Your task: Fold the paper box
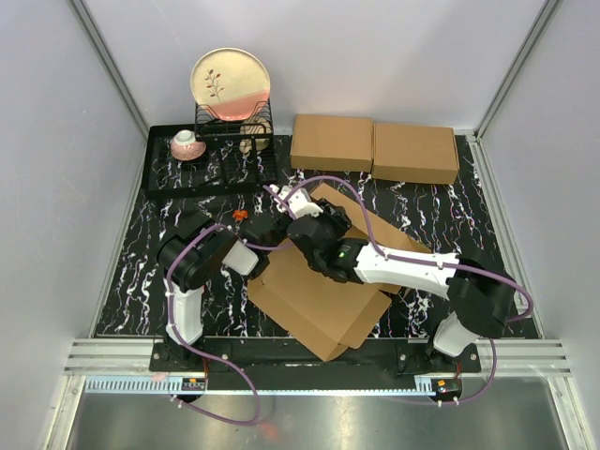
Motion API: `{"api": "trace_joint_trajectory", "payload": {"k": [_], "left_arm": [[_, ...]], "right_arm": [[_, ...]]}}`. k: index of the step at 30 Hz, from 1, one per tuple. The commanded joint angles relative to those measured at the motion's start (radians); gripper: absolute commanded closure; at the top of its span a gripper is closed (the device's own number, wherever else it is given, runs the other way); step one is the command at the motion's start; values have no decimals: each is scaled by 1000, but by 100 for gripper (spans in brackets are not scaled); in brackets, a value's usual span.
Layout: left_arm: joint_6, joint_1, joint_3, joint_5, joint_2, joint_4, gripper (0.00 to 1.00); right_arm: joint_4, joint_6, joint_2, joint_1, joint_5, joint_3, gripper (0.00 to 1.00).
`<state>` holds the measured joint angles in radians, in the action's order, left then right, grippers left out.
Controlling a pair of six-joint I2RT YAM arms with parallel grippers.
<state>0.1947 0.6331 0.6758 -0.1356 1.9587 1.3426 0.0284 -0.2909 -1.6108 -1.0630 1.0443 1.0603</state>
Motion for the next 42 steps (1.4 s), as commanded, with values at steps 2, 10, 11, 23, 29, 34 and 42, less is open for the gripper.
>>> {"api": "trace_joint_trajectory", "payload": {"k": [2,10,11,23,29,34,42], "left_arm": [[15,-15,-27,93,-26,323,100],[0,-15,-30,108,-30,323,100],[-1,-15,-30,110,-34,323,100],[-132,57,-90,341,-89,322,100],[-257,109,-104,482,-113,308,100],[-345,166,-94,643,-115,306,100],[-417,203,-93,780,-93,323,100]], "right_arm": [[-5,-20,95,-29,-13,20,44],[-7,-77,225,-66,-18,84,39],[-8,-77,238,-69,-23,86,39],[-78,197,249,90,-183,24,91],[-117,326,181,187,-299,17,92],[-113,364,101,193,-320,14,98],[-113,401,74,198,-323,-39,100]]}}
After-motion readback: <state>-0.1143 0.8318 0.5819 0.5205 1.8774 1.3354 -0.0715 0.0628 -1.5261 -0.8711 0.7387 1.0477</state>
